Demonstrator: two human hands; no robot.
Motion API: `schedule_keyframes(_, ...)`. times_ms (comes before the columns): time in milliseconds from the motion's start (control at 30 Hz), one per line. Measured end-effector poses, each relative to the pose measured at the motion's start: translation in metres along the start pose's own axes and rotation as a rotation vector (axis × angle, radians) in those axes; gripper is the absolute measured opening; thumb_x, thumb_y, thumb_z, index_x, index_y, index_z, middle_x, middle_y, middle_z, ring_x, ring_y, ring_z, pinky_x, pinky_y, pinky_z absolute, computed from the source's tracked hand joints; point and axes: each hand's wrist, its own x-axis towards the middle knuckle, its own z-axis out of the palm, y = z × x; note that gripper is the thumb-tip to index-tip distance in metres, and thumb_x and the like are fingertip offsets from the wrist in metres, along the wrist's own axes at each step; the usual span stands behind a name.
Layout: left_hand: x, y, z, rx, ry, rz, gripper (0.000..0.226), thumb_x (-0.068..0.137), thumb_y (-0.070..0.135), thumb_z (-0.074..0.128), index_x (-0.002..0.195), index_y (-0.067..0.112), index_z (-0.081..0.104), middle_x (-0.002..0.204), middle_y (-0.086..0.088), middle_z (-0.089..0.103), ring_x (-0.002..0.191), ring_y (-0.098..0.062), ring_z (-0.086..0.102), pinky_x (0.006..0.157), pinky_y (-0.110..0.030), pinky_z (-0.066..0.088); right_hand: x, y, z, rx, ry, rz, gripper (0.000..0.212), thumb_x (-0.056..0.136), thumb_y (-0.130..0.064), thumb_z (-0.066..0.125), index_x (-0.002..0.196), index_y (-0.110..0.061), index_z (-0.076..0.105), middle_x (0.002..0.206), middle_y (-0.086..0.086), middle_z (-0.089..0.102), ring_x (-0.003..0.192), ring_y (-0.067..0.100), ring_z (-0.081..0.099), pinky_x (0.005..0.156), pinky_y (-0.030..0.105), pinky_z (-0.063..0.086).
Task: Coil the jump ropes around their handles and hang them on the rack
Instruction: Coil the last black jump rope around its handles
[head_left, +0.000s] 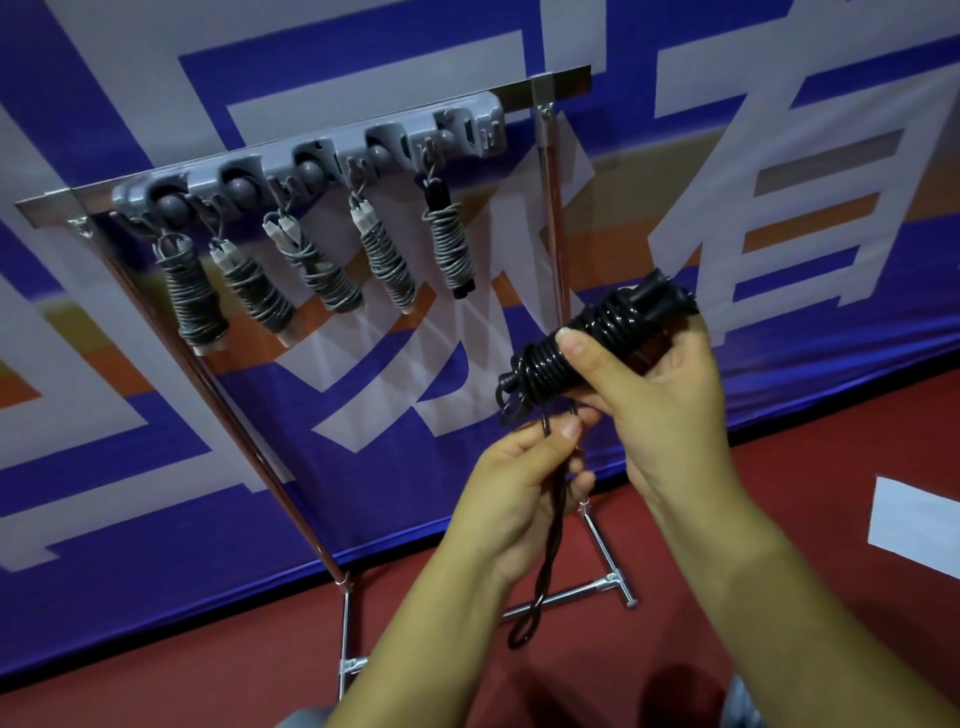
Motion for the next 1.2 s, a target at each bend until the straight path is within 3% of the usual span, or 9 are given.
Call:
schedule_keyframes(133,-0.001,-0.005,0.000,-0.052,0.050,0.020,0.013,0.088,0.007,0.057,0.081,0.009,0.068,0.058,0.002,0.050,0.057,-0.007,0.048,0.062,-0.020,0.052,0.005,0.006,-0.006,-0.024,-0.040,-0.018,0.036,0.067,-0.018,0.082,0.080,-0.045,0.063,0.085,-0.010,0.070,0.091,0.019,0.070,0.077,0.053,0.057)
schedule_keyframes(267,0.002,-0.009,0.001,-0.050,0.085,0.069,0.021,0.091,0.001,0.053,0.075,0.010,0.063,0.054,0.004,0.050,0.047,-0.006,0.048,0.061,-0.024,0.042,0.003,0.010,-0.003,-0.107,-0.069,-0.092,0.041,0.065,-0.022,0.080,0.085,-0.054,0.061,0.089,-0.018,0.069,0.091,0.007,0.067,0.084,0.035,0.053)
schedule_keyframes(367,0.004,-0.009,-0.001,-0.103,-0.019,0.059,0.006,0.085,0.005,0.062,0.087,0.010,0.063,0.065,0.003,0.052,0.055,-0.006,0.050,0.064,-0.023,0.044,0.002,0.009,-0.003,-0.162,-0.076,-0.153,0.042,0.066,-0.023,0.079,0.091,-0.050,0.059,0.091,-0.022,0.067,0.091,0.005,0.066,0.081,0.023,0.050)
schedule_keyframes(533,0.005,-0.012,-0.010,-0.031,-0.203,0.000,0.025,0.081,0.011,0.064,0.106,0.009,0.062,0.085,-0.003,0.060,0.077,-0.012,0.058,0.075,-0.025,0.047,-0.004,0.008,-0.004,-0.266,-0.076,-0.258,0.043,0.068,-0.023,0.078,0.097,-0.041,0.052,0.091,-0.030,0.063,0.091,-0.001,0.064,0.080,0.015,0.048)
schedule_keyframes(633,0.002,-0.008,-0.014,-0.017,-0.267,-0.058,0.042,0.083,0.011,0.063,0.124,0.007,0.057,0.091,0.000,0.063,0.081,-0.010,0.060,0.069,-0.019,0.046,-0.006,0.006,-0.006,-0.327,-0.067,-0.318,0.048,0.067,-0.027,0.080,0.101,-0.044,0.051,0.094,-0.030,0.062,0.092,-0.002,0.063,0.081,0.016,0.049)
schedule_keyframes(833,-0.001,-0.004,-0.027,-0.171,-0.413,-0.073,0.050,0.075,0.010,0.071,0.123,0.008,0.057,0.083,-0.002,0.063,0.076,-0.017,0.064,0.070,-0.025,0.050,-0.002,0.001,-0.005,-0.342,-0.083,-0.349,0.043,0.069,-0.033,0.078,0.101,-0.045,0.052,0.093,-0.022,0.064,0.091,0.007,0.064,0.082,0.026,0.052)
schedule_keyframes(900,-0.003,-0.007,-0.029,-0.202,-0.437,-0.091,0.056,0.074,0.007,0.068,0.128,0.009,0.054,0.082,-0.003,0.065,0.078,-0.019,0.064,0.072,-0.026,0.051,0.002,0.003,-0.006,-0.337,-0.084,-0.333,0.045,0.069,-0.029,0.079,0.101,-0.045,0.051,0.094,-0.028,0.063,0.093,0.003,0.063,0.083,0.023,0.051)
schedule_keyframes(1033,-0.007,-0.013,-0.031,-0.205,-0.457,-0.074,0.051,0.074,0.000,0.052,0.120,0.019,0.066,0.088,-0.002,0.071,0.081,-0.018,0.068,0.074,-0.026,0.052,0.006,0.013,-0.009,-0.317,-0.099,-0.304,0.049,0.069,-0.026,0.077,0.105,-0.044,0.049,0.097,-0.032,0.061,0.096,0.000,0.062,0.084,0.020,0.049)
schedule_keyframes(1200,-0.011,-0.014,-0.026,-0.230,-0.493,-0.030,0.048,0.083,0.003,0.060,0.127,0.022,0.061,0.103,0.002,0.071,0.081,-0.009,0.067,0.079,-0.022,0.051,0.014,0.019,-0.015,-0.324,-0.104,-0.303,0.050,0.073,-0.011,0.078,0.105,-0.035,0.049,0.094,-0.035,0.060,0.093,-0.009,0.059,0.081,0.009,0.043)
